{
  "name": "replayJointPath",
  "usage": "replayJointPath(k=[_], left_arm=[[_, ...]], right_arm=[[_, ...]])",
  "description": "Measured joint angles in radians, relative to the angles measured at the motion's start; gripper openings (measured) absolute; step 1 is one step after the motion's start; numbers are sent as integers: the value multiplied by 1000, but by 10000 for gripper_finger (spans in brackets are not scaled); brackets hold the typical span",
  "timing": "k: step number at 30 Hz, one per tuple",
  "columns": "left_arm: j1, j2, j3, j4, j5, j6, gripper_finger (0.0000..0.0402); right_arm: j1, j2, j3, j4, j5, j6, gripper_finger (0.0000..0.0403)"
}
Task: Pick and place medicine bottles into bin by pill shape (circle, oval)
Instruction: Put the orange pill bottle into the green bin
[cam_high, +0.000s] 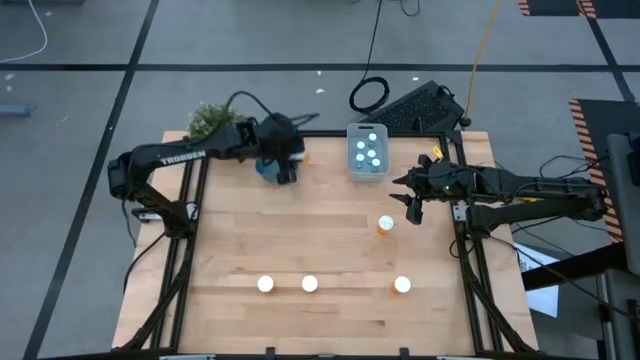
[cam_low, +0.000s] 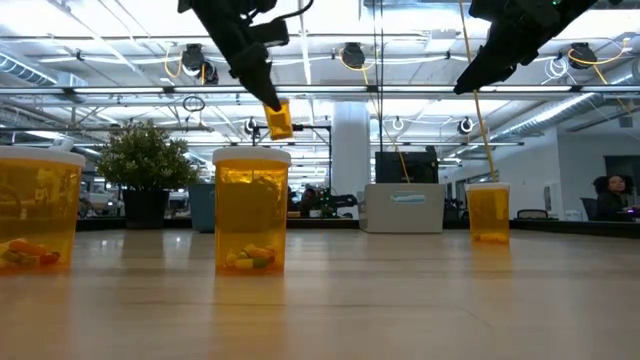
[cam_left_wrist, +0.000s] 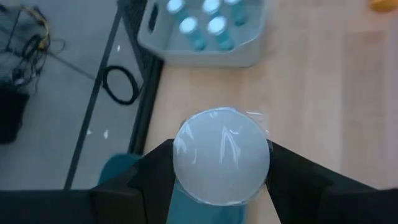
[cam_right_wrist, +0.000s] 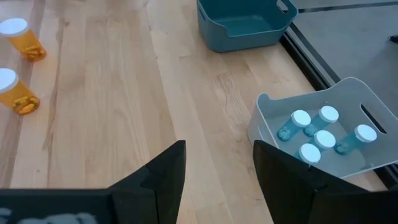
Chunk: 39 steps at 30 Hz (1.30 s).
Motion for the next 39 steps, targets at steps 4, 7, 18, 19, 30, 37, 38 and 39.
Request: replayJointPath(k=[4, 7, 18, 19, 30, 37, 38, 39], left_arm=[[93, -1, 0, -3, 34, 22, 219], [166, -1, -1, -2, 52, 33, 219], [392, -1, -118, 130, 144, 32, 219], [405, -1, -137, 153, 152, 31, 219], [487, 1, -259, 255, 163, 24, 219], [503, 63, -264, 279, 184, 12, 219], [502, 77, -264, 278, 184, 12, 219], [502, 90, -265, 270, 183, 13, 219]], right_arm=[[0, 0, 0, 2, 1, 0, 183], [0, 0, 0, 9, 1, -1, 183], [0, 0, 0, 32, 2, -48, 183], [0, 0, 0, 37, 2, -50, 183], [0, 0, 0, 83, 2, -83, 183], [0, 0, 0, 83, 2, -91, 183], [0, 0, 0, 84, 2, -93, 183], [0, 0, 0, 84, 2, -94, 183]])
